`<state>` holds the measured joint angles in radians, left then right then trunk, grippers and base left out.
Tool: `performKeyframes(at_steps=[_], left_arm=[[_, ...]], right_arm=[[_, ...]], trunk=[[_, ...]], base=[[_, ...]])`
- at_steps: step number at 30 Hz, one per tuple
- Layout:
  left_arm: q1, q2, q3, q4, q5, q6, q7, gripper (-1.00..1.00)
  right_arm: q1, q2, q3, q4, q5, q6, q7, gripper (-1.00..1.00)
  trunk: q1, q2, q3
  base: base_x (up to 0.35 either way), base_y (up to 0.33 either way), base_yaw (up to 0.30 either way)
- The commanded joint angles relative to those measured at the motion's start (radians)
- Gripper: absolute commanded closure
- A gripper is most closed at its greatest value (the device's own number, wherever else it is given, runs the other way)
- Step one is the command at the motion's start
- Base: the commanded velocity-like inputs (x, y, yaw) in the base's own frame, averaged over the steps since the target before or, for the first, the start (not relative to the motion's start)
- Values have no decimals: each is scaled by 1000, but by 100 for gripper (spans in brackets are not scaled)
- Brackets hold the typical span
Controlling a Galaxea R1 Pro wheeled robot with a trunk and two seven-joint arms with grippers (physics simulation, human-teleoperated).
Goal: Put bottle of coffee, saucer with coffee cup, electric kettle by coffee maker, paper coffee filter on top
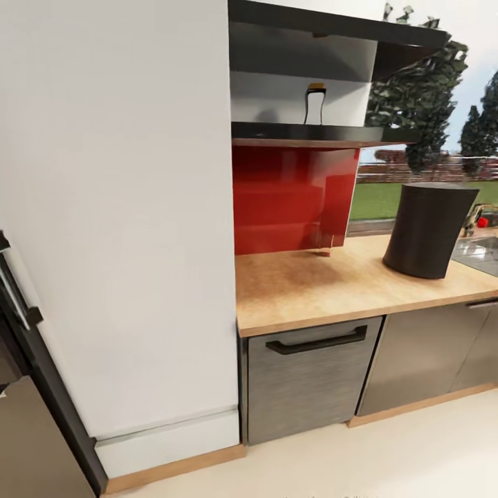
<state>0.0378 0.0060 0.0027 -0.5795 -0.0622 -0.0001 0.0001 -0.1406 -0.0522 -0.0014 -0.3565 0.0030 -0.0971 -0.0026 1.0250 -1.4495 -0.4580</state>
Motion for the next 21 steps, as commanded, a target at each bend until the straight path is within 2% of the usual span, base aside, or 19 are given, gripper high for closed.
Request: performKeyframes(at_steps=[1, 11, 15, 21], left_arm=[[1, 0, 1, -2, -7, 0, 0, -100], [1, 0, 0, -1, -7, 0, 0, -100], [1, 0, -3, 1, -7, 0, 0, -100], [1, 0, -4, 1, -7, 0, 0, -100]], right_arm=[[-1, 0, 0, 2, 0, -5, 0, -100], [-1, 0, 0, 7, 1, -13, 0, -100], [0, 0, 2, 15, 3, -14, 1, -100], [1, -14, 2, 42, 2, -17, 3, -100]], trunk=[[0, 0, -1], [0, 0, -1], [0, 0, -1], [0, 0, -1]], base=[[4, -5, -246], [22, -6, -232], [226, -97, -63], [291, -170, -10]])
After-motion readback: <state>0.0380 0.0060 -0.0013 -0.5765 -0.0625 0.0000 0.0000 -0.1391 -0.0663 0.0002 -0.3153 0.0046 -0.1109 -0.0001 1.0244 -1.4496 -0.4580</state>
